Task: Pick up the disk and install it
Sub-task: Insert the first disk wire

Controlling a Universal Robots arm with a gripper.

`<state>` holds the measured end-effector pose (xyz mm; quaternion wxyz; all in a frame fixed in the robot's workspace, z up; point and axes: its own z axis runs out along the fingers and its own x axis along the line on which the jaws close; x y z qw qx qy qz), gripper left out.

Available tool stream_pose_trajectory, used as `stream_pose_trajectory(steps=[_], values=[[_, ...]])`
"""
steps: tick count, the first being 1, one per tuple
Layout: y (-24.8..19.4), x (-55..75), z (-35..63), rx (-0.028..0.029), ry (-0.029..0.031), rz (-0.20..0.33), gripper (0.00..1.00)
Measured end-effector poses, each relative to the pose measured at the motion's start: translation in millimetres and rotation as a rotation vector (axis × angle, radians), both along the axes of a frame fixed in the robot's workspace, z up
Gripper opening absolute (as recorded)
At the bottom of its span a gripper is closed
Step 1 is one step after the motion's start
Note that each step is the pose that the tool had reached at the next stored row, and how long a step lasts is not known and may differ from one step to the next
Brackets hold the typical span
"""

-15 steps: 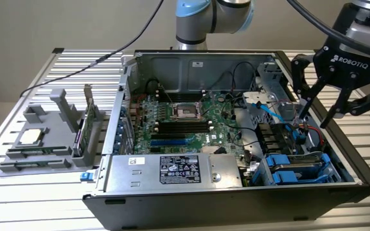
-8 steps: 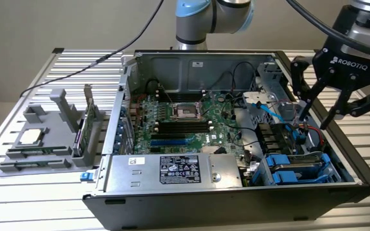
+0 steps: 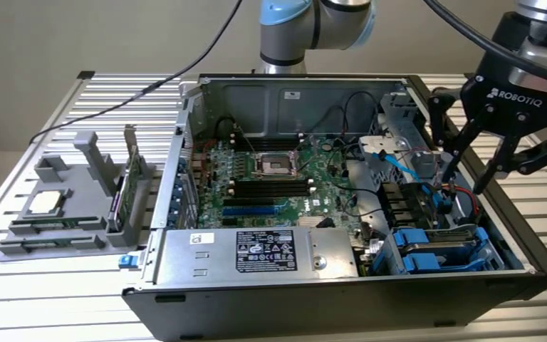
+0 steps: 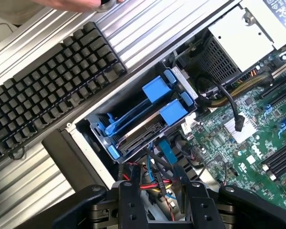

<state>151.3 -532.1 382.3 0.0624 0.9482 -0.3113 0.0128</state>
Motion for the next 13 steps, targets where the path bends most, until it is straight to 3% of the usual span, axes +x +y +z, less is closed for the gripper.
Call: stream_pose_trajectory(steps=[8,13], values=[[0.1,-3.4,-9.3,-0.0005,-0.0004,0.025,0.40],[0.1,-3.5,-12.3,-0.0007,-0.0061,0.046,0.40]])
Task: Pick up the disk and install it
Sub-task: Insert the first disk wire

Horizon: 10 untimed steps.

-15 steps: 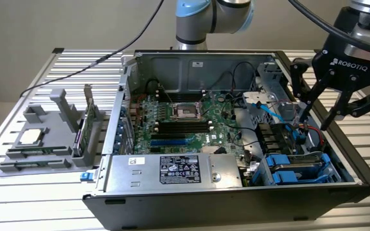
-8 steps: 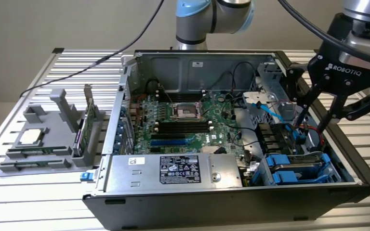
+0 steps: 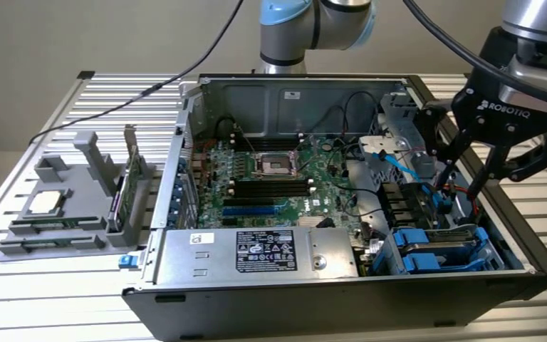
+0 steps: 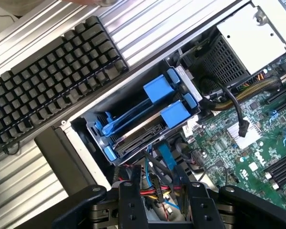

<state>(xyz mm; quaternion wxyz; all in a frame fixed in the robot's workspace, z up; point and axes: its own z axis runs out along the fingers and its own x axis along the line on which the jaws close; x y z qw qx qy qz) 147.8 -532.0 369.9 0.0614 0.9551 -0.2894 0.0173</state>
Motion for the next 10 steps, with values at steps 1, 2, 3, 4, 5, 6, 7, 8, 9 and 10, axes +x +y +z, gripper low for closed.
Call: stream_pose_trajectory(steps=[1,2,3,4,5,6,7,8,9,10], values=[[0.1,0.0,-0.8,0.0000,-0.0013,0.005,0.40],[0.1,0.0,-1.6,0.0001,-0.0021,0.010,0.40],[0.2,0.0,-2.2,0.0000,-0.0024,0.014,0.40],[0.3,0.0,-2.9,0.0001,-0.0025,0.016,0.40],[0.3,0.0,-3.4,-0.0001,-0.0025,0.018,0.40],[0.5,0.0,-3.8,0.0000,-0.0025,0.019,0.40],[0.6,0.0,-4.3,0.0000,-0.0025,0.020,0.40],[0.9,0.0,-4.7,0.0002,-0.0026,0.021,0.40],[1.3,0.0,-4.9,0.0001,-0.0026,0.021,0.40],[1.7,0.0,-5.1,0.0001,-0.0025,0.021,0.40]])
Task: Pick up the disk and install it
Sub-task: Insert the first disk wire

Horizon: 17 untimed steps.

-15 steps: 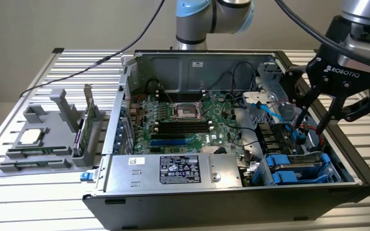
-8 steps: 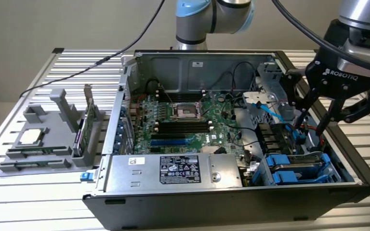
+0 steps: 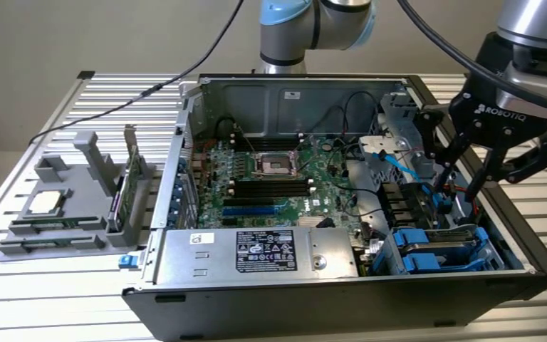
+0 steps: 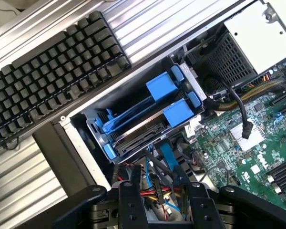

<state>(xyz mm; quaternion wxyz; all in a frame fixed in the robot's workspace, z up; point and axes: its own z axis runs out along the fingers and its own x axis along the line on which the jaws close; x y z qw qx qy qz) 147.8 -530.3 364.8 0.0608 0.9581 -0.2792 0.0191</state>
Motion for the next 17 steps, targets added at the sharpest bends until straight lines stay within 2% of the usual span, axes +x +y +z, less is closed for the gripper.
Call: stream_pose_trajectory(steps=[7,13,17], values=[[1.1,0.0,-0.9,-0.0002,0.0000,0.006,0.40],[1.1,0.0,-4.5,-0.0052,0.0000,0.036,0.40],[1.0,0.0,-4.8,-0.0059,0.0000,0.037,0.38]])
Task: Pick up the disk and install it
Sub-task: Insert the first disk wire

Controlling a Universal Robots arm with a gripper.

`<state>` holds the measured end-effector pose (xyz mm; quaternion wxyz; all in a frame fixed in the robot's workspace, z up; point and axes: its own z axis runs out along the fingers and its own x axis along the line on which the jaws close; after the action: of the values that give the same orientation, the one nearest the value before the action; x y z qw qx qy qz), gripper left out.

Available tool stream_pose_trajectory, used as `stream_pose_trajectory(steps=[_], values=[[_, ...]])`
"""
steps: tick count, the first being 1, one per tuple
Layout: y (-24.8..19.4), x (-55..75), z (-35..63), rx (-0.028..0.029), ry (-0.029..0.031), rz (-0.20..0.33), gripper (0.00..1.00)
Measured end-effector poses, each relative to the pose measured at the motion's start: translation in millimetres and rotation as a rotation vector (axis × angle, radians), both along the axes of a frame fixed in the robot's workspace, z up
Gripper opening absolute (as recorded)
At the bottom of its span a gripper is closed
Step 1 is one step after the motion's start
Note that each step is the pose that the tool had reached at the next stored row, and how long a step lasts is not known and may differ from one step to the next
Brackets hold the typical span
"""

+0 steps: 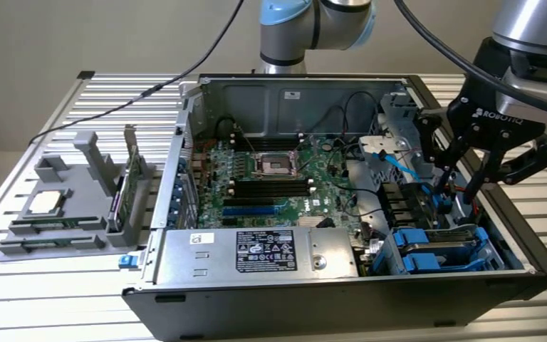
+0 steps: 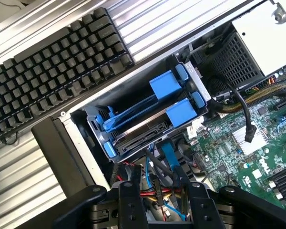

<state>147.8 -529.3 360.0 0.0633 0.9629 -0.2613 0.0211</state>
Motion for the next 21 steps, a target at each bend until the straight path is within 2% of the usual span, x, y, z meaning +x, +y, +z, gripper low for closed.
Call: stream_pose_trajectory(steps=[1,3,4,5,11,12,18,21], values=[[0.0,0.0,0.0,0.0000,0.0000,0.000,0.38],[0.0,0.0,-0.1,0.0001,0.0000,0.000,0.25],[0.0,0.0,-0.1,0.0000,0.0000,0.000,0.25],[0.0,0.0,-0.1,0.0000,0.0000,0.000,0.20],[0.1,0.0,-0.3,-0.0018,0.0000,0.000,0.17],[0.3,-0.1,-0.2,-0.0033,0.0000,0.000,0.17],[2.9,-1.6,-0.2,-0.0229,0.0000,0.000,0.17],[5.6,-2.0,-0.2,-0.0282,0.0000,0.000,0.17]])
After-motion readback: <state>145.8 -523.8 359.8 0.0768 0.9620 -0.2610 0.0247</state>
